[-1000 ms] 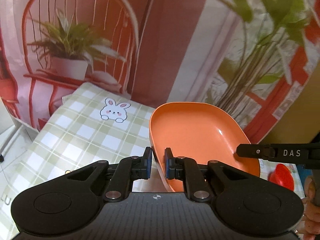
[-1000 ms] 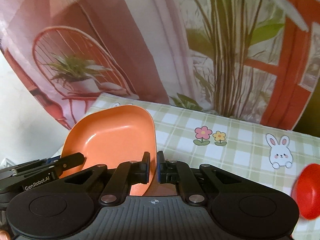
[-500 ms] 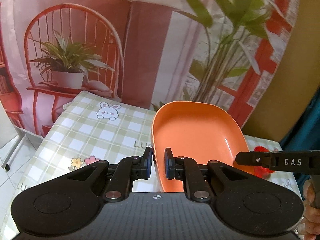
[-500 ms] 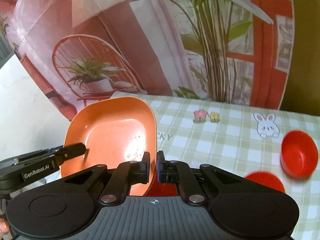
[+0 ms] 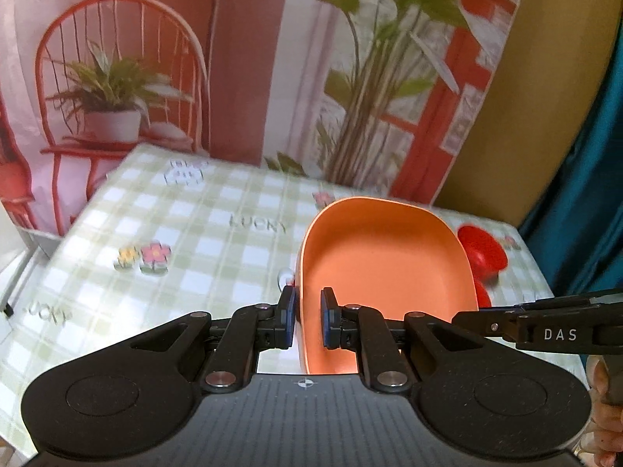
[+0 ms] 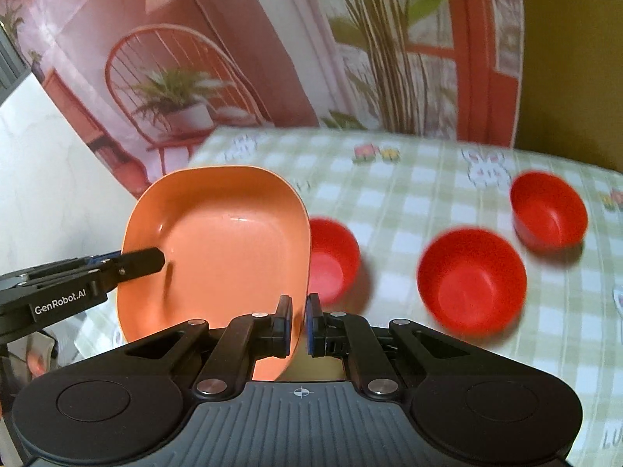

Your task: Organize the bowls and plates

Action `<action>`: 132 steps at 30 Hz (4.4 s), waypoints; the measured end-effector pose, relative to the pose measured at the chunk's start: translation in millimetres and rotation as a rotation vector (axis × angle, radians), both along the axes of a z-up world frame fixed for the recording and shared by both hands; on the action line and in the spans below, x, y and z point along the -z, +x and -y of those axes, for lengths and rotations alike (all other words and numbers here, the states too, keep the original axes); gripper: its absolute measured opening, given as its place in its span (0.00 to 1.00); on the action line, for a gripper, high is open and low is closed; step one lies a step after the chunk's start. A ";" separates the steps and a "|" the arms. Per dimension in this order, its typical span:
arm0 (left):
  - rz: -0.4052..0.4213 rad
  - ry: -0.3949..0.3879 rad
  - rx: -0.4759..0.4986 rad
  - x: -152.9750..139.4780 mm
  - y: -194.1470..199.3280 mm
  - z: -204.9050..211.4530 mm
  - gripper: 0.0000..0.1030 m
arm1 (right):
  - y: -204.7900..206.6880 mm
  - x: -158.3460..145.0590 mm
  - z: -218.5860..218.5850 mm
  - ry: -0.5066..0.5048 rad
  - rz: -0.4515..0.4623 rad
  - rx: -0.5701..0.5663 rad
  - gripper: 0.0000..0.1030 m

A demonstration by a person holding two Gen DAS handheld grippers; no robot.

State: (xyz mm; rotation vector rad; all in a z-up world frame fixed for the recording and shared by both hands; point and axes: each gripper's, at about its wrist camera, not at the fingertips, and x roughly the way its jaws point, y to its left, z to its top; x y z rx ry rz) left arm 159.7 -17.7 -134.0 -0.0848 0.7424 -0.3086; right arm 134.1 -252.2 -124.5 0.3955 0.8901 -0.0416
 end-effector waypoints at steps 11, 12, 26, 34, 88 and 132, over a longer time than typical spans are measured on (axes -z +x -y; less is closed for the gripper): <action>-0.102 0.059 0.054 53.5 -18.7 14.0 0.14 | -33.2 57.1 -11.9 0.023 -0.131 0.014 0.07; -0.110 0.067 0.057 57.1 -19.3 14.9 0.14 | -34.3 61.0 -13.2 0.023 -0.141 0.013 0.07; -0.187 0.086 0.063 83.1 -21.0 17.3 0.15 | -34.2 82.8 -17.5 0.014 -0.191 -0.001 0.08; -0.207 0.078 0.064 93.7 -23.2 16.1 0.15 | -36.1 83.9 -23.1 -0.040 -0.174 -0.007 0.08; 0.052 -0.074 0.060 33.1 -48.6 9.5 0.37 | -123.4 27.8 21.2 -0.264 0.418 0.351 0.19; -0.056 -0.070 0.262 92.6 145.9 253.7 0.56 | -23.8 132.7 269.9 -0.097 0.332 0.493 0.21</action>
